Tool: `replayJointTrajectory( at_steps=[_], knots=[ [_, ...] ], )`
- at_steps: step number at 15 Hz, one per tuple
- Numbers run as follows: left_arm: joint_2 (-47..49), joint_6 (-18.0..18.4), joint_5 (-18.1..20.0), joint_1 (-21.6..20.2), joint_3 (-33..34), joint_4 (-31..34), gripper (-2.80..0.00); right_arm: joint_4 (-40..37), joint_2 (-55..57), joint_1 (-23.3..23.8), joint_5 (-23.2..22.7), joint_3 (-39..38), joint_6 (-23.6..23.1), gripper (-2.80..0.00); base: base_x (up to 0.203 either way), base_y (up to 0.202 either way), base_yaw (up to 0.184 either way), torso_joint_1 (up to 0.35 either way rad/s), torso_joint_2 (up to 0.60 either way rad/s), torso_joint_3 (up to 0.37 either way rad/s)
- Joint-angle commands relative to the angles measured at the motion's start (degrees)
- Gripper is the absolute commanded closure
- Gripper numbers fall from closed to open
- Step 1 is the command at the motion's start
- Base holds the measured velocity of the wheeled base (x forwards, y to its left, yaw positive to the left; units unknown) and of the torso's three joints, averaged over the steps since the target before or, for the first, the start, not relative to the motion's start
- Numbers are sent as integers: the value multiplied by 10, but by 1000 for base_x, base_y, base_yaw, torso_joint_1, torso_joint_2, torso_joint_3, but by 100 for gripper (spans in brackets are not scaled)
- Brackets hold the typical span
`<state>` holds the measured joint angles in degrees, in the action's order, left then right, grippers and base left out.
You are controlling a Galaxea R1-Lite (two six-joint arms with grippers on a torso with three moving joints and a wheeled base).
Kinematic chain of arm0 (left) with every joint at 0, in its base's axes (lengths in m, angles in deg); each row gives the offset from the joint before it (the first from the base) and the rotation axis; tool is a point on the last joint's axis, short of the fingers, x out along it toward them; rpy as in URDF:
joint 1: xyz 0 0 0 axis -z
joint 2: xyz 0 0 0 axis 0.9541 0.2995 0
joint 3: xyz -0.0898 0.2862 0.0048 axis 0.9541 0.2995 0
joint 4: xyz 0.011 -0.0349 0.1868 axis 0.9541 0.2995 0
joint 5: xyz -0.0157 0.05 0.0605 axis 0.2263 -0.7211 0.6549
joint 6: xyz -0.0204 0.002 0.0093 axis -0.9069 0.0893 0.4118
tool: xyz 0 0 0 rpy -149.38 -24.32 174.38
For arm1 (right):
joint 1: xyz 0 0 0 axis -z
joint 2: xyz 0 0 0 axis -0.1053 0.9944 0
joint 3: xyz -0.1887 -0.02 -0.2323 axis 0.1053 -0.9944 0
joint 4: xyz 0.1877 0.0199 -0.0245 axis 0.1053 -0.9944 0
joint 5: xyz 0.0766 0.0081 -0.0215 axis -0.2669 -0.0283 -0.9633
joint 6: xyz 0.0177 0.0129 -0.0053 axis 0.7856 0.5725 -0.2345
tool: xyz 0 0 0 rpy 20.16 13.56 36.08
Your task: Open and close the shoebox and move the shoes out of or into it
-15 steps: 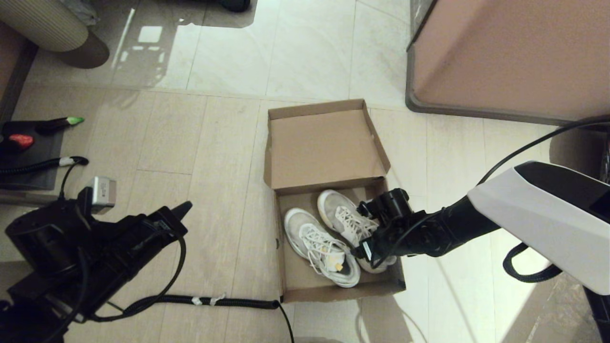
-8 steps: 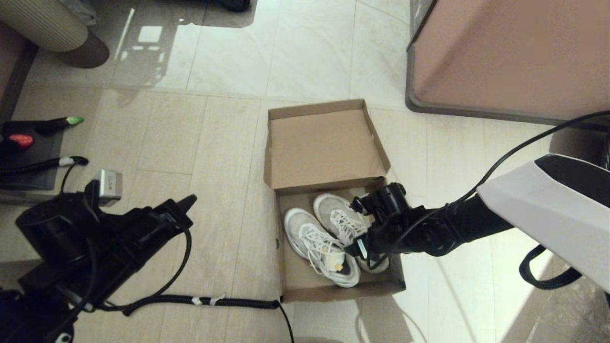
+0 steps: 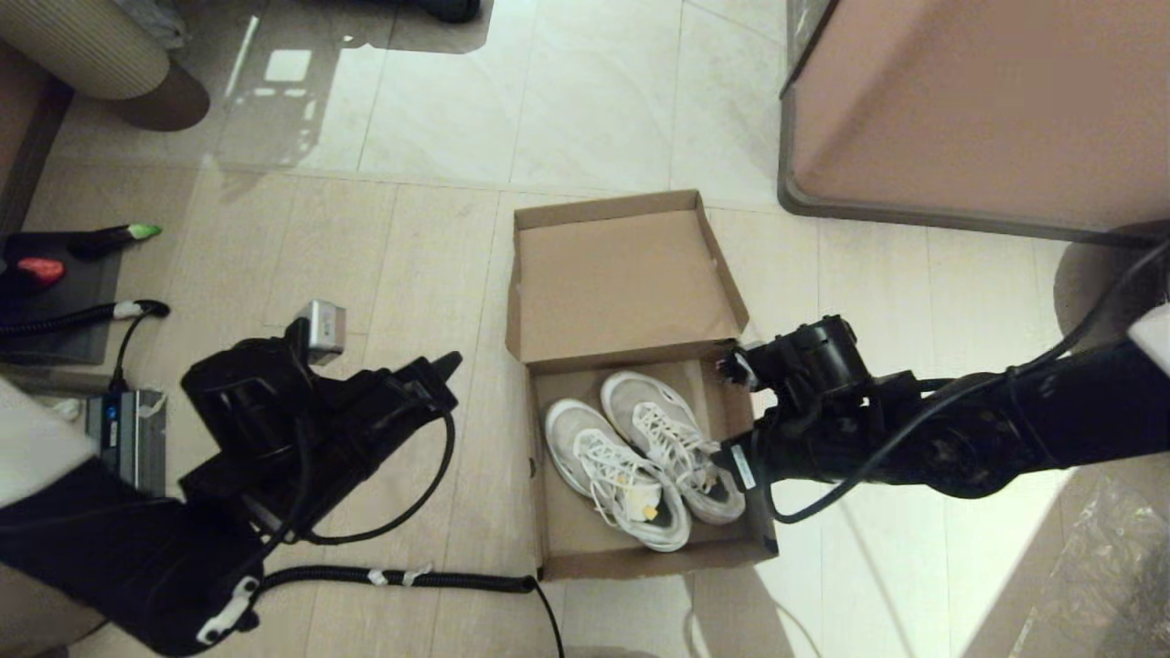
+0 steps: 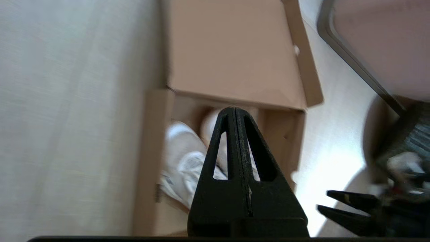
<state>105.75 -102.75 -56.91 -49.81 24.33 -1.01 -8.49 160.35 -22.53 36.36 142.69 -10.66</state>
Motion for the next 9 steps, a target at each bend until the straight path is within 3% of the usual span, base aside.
replayJointTrajectory(
  at_steps=[1, 3, 5, 6, 9],
  knots=[
    [36, -8, 0, 13, -17, -4, 0, -4, -67, 3, 5, -29, 7, 0, 0, 0, 0, 0, 0, 0],
    [64, -12, -8, 24, -30, -6, 0, -5, -93, 38, 9, -53, 19, 0, 0, 0, 0, 0, 0, 0],
    [79, -22, -53, 36, -31, -7, 0, -5, -92, 82, -18, -50, 40, 0, 0, 0, 0, 0, 0, 0],
    [81, -32, -58, 34, -46, -6, 0, -5, -85, 96, -38, -48, 77, 0, 0, 0, 0, 0, 0, 0],
    [96, -39, -21, 31, -89, -3, 0, -6, -84, 117, -43, -69, 140, 0, 0, 0, 0, 0, 0, 0]
  ],
)
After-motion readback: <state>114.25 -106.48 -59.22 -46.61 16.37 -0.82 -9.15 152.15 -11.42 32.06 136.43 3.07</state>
